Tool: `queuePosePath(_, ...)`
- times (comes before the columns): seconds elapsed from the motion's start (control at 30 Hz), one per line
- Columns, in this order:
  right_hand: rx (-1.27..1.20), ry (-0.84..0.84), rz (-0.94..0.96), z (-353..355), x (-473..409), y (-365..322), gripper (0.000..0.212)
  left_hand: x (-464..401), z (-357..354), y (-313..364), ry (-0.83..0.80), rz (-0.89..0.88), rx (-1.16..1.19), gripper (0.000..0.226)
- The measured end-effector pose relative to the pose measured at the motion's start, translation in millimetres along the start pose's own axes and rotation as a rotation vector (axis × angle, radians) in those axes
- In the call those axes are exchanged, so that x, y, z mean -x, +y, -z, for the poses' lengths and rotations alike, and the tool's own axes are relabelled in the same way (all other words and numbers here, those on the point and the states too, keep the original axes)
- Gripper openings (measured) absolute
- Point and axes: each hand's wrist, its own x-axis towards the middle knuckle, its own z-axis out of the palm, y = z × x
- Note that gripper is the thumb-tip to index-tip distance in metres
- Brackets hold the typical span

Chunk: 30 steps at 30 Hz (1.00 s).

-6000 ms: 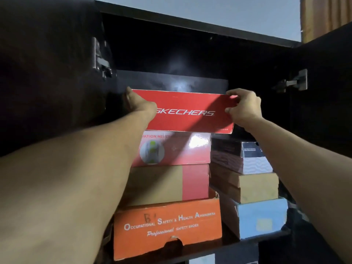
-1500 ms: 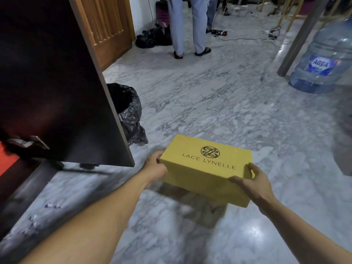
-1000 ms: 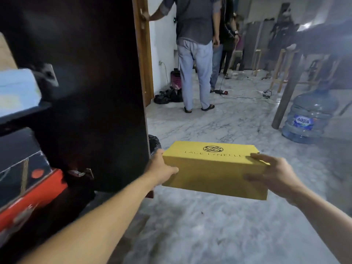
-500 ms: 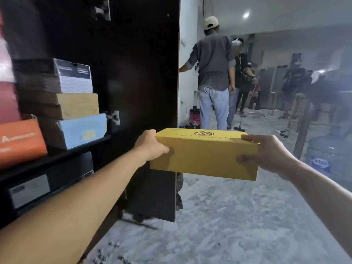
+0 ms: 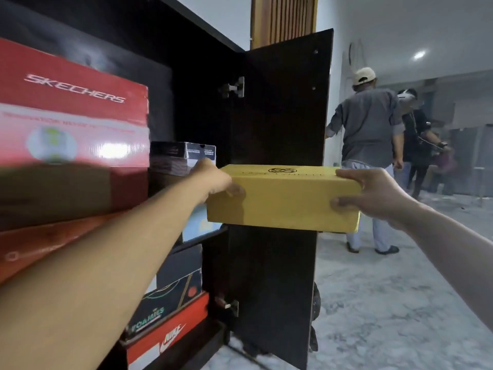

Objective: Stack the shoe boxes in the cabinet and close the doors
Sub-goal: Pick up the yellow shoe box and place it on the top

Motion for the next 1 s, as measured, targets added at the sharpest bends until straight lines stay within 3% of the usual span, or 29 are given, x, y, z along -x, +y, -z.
queuePosePath(0.17,-0.061,0.011,0.071,-13.3,-42.6,-41.1,0.075,-17.8,50.3,22.3,0.103,-0.015,0.027,0.076)
queuePosePath(0.4,-0.151,0.047,0.192,-9.5,-94.0,-93.0,0.074,-52.4,99.8,55.9,0.256,-0.076,0.113,0.086)
queuePosePath(0.7,-0.271,0.118,0.274,-18.1,-175.3,-154.4,0.072,-94.5,160.3,93.6,0.414,-0.133,0.217,0.077)
queuePosePath(0.93,-0.429,0.143,0.334,-61.0,-241.4,-207.6,0.065,-114.5,222.3,94.0,0.566,-0.142,0.179,0.07)
queuePosePath(1.0,-0.487,0.151,0.34,-81.4,-258.4,-224.6,0.067,-119.4,241.1,87.2,0.629,-0.148,0.155,0.058)
